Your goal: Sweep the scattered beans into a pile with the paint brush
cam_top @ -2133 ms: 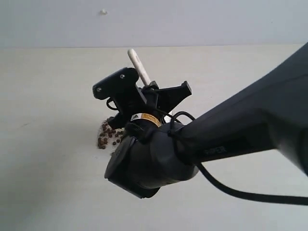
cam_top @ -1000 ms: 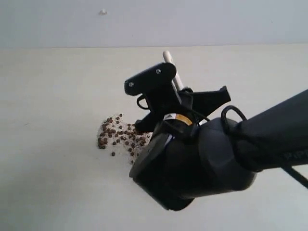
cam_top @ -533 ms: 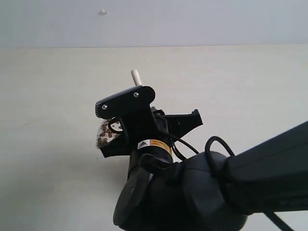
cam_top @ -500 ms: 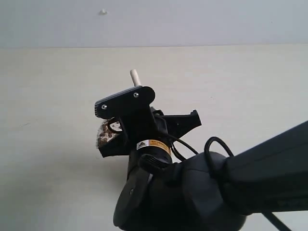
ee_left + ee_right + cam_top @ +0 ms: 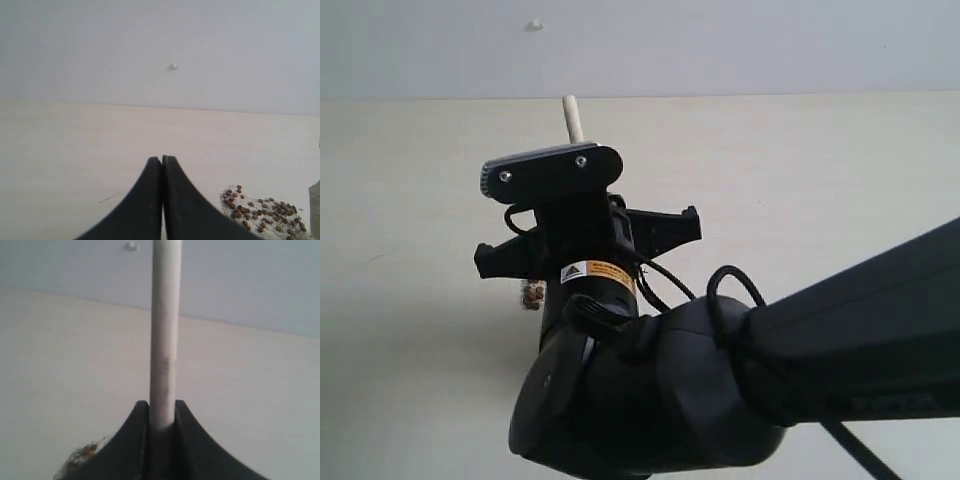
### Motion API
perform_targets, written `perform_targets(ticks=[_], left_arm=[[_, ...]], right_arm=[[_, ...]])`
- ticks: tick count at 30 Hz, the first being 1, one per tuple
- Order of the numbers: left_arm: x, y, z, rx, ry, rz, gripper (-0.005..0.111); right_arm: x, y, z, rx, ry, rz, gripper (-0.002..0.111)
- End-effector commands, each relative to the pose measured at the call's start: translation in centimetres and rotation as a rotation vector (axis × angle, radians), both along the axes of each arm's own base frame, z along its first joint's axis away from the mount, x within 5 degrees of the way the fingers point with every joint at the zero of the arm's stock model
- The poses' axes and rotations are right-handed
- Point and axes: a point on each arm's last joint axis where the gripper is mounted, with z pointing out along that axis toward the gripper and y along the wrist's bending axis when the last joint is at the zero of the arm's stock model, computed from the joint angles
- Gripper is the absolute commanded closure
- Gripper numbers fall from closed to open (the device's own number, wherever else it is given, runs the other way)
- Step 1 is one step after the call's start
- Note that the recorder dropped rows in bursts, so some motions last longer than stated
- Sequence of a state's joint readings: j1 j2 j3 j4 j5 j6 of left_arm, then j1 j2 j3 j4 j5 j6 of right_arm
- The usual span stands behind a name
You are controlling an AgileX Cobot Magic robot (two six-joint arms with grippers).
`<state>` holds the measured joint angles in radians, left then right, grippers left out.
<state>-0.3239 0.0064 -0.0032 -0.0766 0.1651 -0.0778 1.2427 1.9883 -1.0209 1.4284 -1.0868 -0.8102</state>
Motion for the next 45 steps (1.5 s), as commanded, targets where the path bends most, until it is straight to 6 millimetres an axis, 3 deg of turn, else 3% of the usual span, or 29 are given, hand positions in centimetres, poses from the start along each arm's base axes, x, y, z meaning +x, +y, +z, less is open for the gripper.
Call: perform_targets(ticks=[1,4,8,12,18,24,28,32,37,45], left_arm=[[0.0,0.0,-0.1,-0.005,-0.004,-0.006,0.107],[0.0,0.0,-0.1,-0.005,-0.004,-0.006,0.107],[0.0,0.0,-0.1,-0.005,-0.004,-0.006,0.107],[0.0,0.0,-0.1,-0.005,-0.004,-0.006,0.107],[0.0,0.0,-0.1,-0.005,-0.004,-0.006,0.107],[0.0,0.0,-0.1,-0.005,-0.004,-0.006,0.107],[0.0,0.0,-0.1,-0.005,-0.004,-0.006,0.107],[0.0,0.0,-0.1,-0.005,-0.004,-0.006,0.107],[0.0,0.0,-0.1,-0.005,-0.004,-0.006,0.107],[0.0,0.0,-0.1,-0.005,-0.004,-0.006,0.107]], right_arm=[[0.1,-0.5,2.1,-0.113,-0.090,-0.031,0.108],[0.0,-0.7,4.3,-0.197,-0.115,0.031,0.108],[-1.3,-1.3,7.1,-0.242,-0.156,0.284,0.108],[-2.0,-4.0,9.6,-0.157,-0.179,0.535,0.108],[-1.7,-9.7,12.2,-0.062,-0.285,0.741,0.108],[-0.4,-11.7,13.1,-0.065,-0.373,1.013,0.108],[0.9,-13.1,12.3,-0.007,-0.359,1.222,0.108],[2.1,-14.2,9.8,0.159,-0.288,1.386,0.108],[2.9,-13.1,5.6,0.217,-0.084,1.424,0.108],[2.4,-9.6,1.5,0.306,0.031,1.429,0.108]])
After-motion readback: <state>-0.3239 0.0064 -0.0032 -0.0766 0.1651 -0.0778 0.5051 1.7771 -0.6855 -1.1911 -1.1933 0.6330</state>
